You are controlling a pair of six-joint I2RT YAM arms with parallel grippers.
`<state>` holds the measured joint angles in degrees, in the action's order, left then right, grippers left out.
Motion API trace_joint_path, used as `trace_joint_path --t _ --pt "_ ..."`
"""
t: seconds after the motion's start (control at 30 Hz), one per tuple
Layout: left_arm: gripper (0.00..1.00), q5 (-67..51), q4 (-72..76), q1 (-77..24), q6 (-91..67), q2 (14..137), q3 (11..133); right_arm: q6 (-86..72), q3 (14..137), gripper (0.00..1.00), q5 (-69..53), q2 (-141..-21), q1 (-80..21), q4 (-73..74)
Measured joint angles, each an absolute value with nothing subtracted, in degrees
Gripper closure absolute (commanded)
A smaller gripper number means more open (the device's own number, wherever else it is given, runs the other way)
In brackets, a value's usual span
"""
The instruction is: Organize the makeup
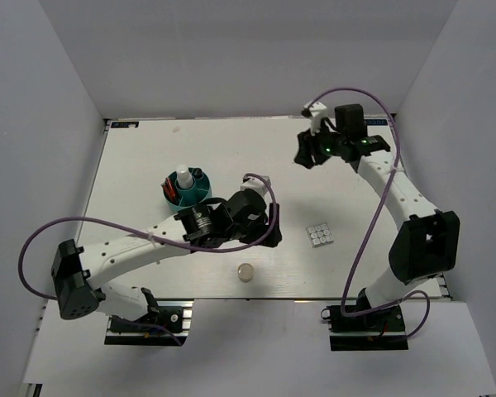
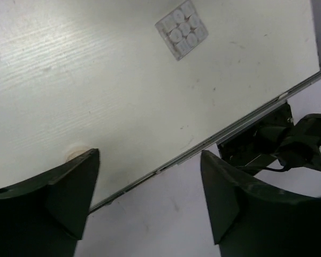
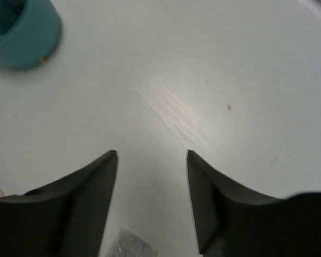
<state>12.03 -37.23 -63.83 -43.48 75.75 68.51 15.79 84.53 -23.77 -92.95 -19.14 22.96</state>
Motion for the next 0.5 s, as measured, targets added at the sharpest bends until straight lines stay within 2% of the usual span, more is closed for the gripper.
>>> trace_joint_path --t 0.03,0.07,0.13,0.17,0.23,0.27,0.33,0.43,0.5 --pt "0.21 11.46 -37.10 -63.51 -43.48 76.88 68.53 15.94 83.05 0.52 -23.44 -92.07 -17.54 25.21" --pt "0.30 10.90 -37.01 -63.09 -43.46 78.32 68.90 15.86 81.54 0.60 -23.09 -91.37 -15.40 27.42" --pt "0.39 10.22 -36.71 -62.35 -43.68 81.14 69.95 16.03 80.29 0.62 -22.52 -91.09 -12.32 31.88" --pt "0.44 9.91 -36.69 -61.89 -43.79 82.72 70.83 16.10 80.01 0.59 -22.22 -91.13 -11.05 33.95" --pt "0.45 9.56 -36.42 -61.21 -44.07 85.60 72.53 16.45 79.68 0.53 -21.63 -91.15 -9.50 38.89" --pt "0.45 9.39 -36.14 -60.95 -44.21 86.72 73.08 16.82 79.57 0.44 -21.50 -91.15 -9.32 40.88" --pt "0.41 8.91 -35.59 -60.29 -44.69 87.81 73.30 17.76 78.83 0.36 -21.23 -91.07 -9.74 43.99" --pt "0.32 8.21 -35.51 -59.86 -45.91 87.68 73.14 18.94 77.08 0.15 -20.49 -90.65 -11.05 47.86" --pt "0.30 7.94 -34.70 -59.86 -46.81 86.63 71.88 19.51 76.07 0.11 -19.33 -90.37 -11.88 49.78"
